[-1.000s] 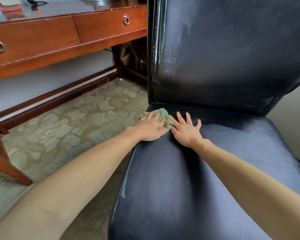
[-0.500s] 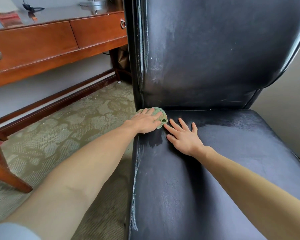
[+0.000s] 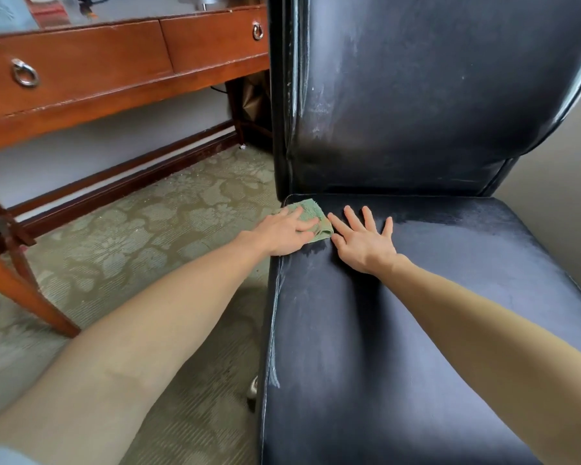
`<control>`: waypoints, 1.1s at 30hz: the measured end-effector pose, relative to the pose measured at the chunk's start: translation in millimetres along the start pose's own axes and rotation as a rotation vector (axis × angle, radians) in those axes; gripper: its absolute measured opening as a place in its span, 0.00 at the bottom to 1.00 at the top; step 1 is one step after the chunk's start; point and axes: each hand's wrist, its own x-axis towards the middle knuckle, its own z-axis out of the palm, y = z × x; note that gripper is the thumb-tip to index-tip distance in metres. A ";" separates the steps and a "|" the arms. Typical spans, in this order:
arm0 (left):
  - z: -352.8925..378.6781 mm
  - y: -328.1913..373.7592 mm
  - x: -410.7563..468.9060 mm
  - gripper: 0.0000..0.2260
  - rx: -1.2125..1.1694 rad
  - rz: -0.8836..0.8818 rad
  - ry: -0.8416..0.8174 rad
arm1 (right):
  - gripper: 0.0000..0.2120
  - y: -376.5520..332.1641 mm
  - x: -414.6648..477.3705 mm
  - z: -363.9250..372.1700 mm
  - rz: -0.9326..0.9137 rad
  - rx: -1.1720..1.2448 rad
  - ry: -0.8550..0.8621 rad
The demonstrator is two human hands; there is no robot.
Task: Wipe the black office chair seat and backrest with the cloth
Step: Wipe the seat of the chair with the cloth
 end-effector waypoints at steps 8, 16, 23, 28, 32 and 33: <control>19.0 5.5 -42.7 0.21 -0.080 -0.051 0.054 | 0.29 -30.5 -79.1 20.2 0.016 0.022 -0.003; 29.7 21.0 -87.2 0.20 -0.105 -0.080 0.093 | 0.28 -32.3 -82.8 24.2 0.001 -0.010 -0.013; 50.7 27.0 -143.4 0.18 -0.233 -0.022 0.111 | 0.28 -31.9 -78.4 22.2 -0.005 0.006 -0.026; 56.1 37.5 -163.2 0.19 -0.201 -0.009 0.097 | 0.28 -28.1 -79.0 23.3 -0.035 -0.011 -0.018; 49.3 41.9 -154.7 0.19 -0.170 -0.065 0.101 | 0.27 -26.6 -80.3 24.2 -0.043 -0.024 -0.013; 47.6 42.9 -151.0 0.19 -0.168 -0.079 0.107 | 0.27 -26.4 -80.9 23.8 -0.047 -0.025 -0.012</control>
